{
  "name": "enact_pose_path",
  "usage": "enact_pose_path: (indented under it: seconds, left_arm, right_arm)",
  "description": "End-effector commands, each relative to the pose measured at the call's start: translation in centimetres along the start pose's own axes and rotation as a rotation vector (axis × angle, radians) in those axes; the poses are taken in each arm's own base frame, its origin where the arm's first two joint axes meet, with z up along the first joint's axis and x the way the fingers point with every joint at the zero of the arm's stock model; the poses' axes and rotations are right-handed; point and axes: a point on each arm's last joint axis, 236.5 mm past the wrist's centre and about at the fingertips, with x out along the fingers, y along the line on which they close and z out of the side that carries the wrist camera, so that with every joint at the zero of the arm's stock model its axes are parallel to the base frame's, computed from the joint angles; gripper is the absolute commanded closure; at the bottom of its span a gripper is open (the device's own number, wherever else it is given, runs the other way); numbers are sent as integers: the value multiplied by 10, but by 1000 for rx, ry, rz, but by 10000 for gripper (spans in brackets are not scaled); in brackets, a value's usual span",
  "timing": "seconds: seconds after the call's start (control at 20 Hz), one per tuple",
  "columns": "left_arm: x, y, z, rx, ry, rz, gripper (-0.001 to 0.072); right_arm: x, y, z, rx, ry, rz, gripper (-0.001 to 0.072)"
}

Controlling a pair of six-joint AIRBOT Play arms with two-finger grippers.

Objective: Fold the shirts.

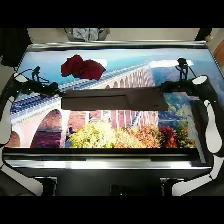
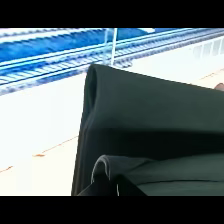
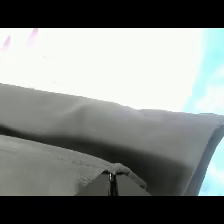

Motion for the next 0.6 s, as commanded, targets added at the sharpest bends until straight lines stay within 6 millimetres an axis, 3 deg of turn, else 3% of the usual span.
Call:
enact_pose_path:
  seconds: [0.0, 0.05, 0.1, 0.15, 0.2, 0.3, 0.4, 0.55]
  left_arm:
    - [34, 13, -3, -44, 48, 0, 680]
    - [38, 15, -4, -47, 52, 0, 656]
    - [36, 14, -1, -46, 44, -1, 346]
    - [29, 13, 3, -41, 41, -4, 6]
    - [15, 11, 9, -21, 38, -9, -7]
    - [-22, 10, 28, 3, 4, -17, -7]
    - [-60, 2, 46, 37, -50, -20, -6]
    - [-102, -24, 56, 87, -132, -23, -5]
  right_arm:
    - [29, -9, -25, 47, 76, 0, 663]
    - [31, -9, -28, 53, 83, 5, 660]
    - [29, -8, -25, 54, 75, 7, 560]
    - [20, -7, -18, 20, 71, 18, 199]
    - [5, -4, -11, -66, 80, 43, 26]
    - [-33, -35, -10, -103, 158, -27, 6]
    - [-61, -74, -27, -43, 245, -118, 0]
    - [-57, -79, -60, 101, 314, -20, 0]
